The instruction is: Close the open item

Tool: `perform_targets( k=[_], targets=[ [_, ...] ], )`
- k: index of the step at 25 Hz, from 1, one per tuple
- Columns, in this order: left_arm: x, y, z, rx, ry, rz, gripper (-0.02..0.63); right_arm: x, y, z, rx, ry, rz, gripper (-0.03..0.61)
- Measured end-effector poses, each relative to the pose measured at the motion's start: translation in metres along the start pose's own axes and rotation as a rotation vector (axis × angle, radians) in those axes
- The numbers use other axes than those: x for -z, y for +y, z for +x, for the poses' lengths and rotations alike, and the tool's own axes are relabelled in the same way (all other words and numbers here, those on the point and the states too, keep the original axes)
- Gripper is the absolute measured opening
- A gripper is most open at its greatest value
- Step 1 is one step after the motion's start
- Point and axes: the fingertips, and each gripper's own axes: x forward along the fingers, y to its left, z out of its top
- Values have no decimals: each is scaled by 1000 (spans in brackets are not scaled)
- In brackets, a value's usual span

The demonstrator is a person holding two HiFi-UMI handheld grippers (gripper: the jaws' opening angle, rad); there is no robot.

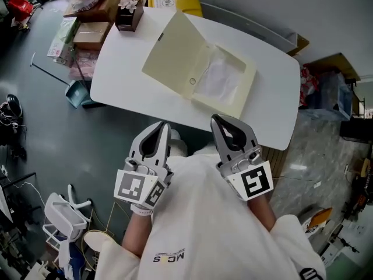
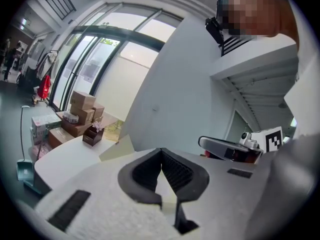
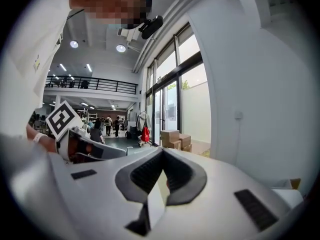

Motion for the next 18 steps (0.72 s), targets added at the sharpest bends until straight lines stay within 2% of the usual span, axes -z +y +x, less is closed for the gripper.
perform_targets(
  k=[4, 14, 18],
  targets=[
    [-6, 17, 6, 1, -7, -12, 26, -6, -3, 20, -1, -2, -24, 15],
    [-7, 44, 18, -31, -5, -25, 26, 9, -18, 27, 35, 15, 17, 15],
    [-3, 60, 28, -68, 1, -50, 26, 12, -22, 29, 42, 20, 31, 15]
  ],
)
